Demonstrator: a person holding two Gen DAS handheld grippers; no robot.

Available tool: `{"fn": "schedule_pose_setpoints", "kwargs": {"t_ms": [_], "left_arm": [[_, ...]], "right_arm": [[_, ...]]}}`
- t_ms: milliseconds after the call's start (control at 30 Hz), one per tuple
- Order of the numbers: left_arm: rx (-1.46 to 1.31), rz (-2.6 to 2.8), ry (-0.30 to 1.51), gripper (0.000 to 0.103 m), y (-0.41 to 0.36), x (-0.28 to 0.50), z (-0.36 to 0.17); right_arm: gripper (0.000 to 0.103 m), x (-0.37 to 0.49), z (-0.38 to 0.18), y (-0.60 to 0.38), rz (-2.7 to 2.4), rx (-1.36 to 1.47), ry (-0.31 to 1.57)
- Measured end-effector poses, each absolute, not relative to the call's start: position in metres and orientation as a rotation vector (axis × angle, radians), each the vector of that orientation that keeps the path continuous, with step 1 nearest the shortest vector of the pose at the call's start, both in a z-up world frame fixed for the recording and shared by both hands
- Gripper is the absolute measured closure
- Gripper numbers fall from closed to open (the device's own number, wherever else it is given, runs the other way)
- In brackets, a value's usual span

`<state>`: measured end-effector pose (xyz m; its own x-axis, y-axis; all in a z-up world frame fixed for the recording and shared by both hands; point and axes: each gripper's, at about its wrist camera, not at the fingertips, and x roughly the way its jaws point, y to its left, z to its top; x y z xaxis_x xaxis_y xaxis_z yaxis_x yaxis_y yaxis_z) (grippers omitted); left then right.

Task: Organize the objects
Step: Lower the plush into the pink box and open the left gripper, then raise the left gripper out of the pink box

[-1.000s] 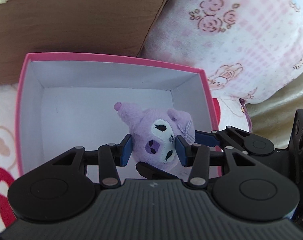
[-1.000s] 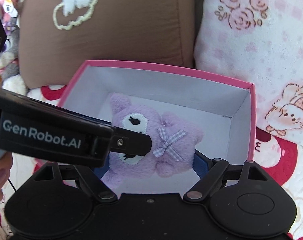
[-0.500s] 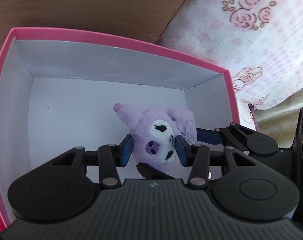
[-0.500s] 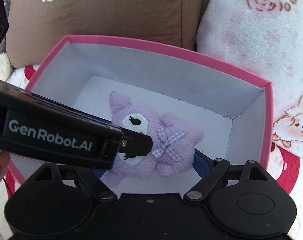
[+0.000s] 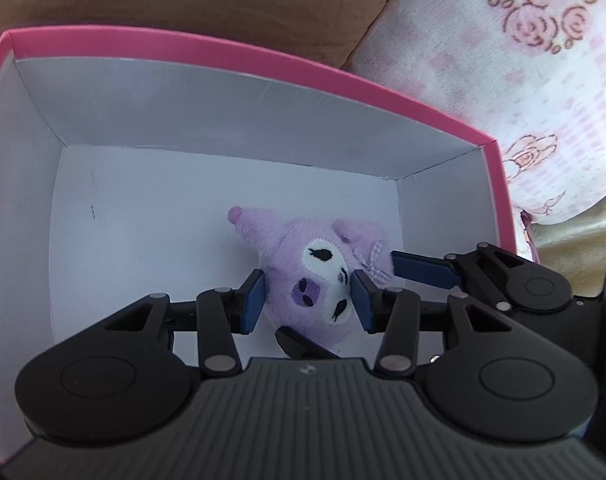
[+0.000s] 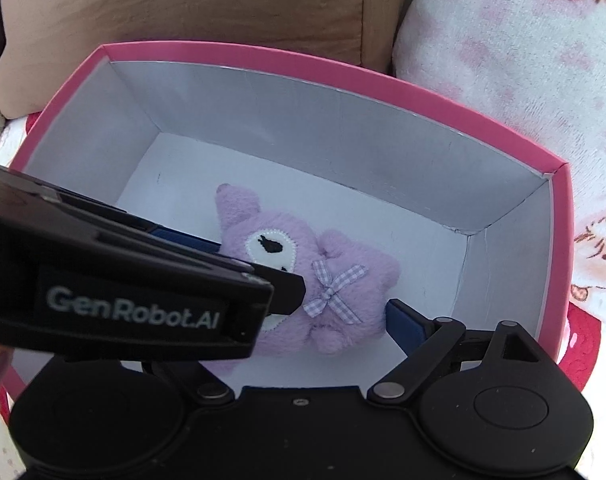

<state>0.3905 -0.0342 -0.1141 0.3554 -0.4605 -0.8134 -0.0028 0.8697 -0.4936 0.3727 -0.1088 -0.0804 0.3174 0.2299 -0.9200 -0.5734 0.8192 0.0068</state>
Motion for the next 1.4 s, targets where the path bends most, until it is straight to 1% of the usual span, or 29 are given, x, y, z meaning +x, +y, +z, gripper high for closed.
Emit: {"fn": "schedule_pose_setpoints", "kwargs": {"t_ms": [100, 133, 167, 200, 233, 333, 600, 767, 867, 1100, 1267, 1400], "left_arm": [[-0.416, -0.279, 1.182, 0.061, -0.035, 0.391, -0.117], [-0.419, -0.277, 1.178, 0.061, -0.035, 0.391, -0.117], [-0.427, -0.279, 1.18, 0.061, -0.034, 0.391, -0.118], [-0.434, -0.277, 1.184, 0.062, -0.032, 0.391, -0.118], [-0.439, -0.273, 1.185, 0.063, -0.031, 0.39, -0.117], [-0.441, -0.262, 1.19, 0.064, -0.029, 0.388, -0.117], [-0.529, -0.243, 1.199, 0.065, -0.034, 0.393, -0.121], [-0.503, -0.238, 1.156, 0.067, -0.039, 0.399, -0.115], [-0.535, -0.26, 1.171, 0.073, -0.036, 0.405, -0.117], [-0.46, -0.26, 1.152, 0.073, -0.031, 0.398, -0.111], [-0.324, -0.256, 1.1, 0.072, -0.02, 0.371, -0.085], [-0.289, -0.267, 1.086, 0.072, -0.007, 0.347, -0.062]], "right_arm": [[0.011, 0.37, -0.076, -0.107, 0.544, -0.372, 1.108], [0.013, 0.368, -0.074, -0.107, 0.551, -0.373, 1.097], [0.021, 0.367, -0.073, -0.108, 0.563, -0.374, 1.088], [0.026, 0.365, -0.072, -0.108, 0.569, -0.383, 1.086], [0.036, 0.364, -0.072, -0.108, 0.569, -0.386, 1.087], [0.052, 0.36, -0.071, -0.113, 0.573, -0.357, 1.097], [0.073, 0.347, -0.076, -0.112, 0.594, -0.349, 1.114], [0.074, 0.363, -0.081, -0.107, 0.527, -0.34, 1.091], [0.075, 0.375, -0.08, -0.11, 0.471, -0.292, 1.081], [0.075, 0.379, -0.075, -0.106, 0.477, -0.247, 1.049], [0.074, 0.354, -0.059, -0.117, 0.534, -0.188, 1.01], [0.073, 0.334, -0.04, -0.123, 0.554, -0.177, 0.966]]}}
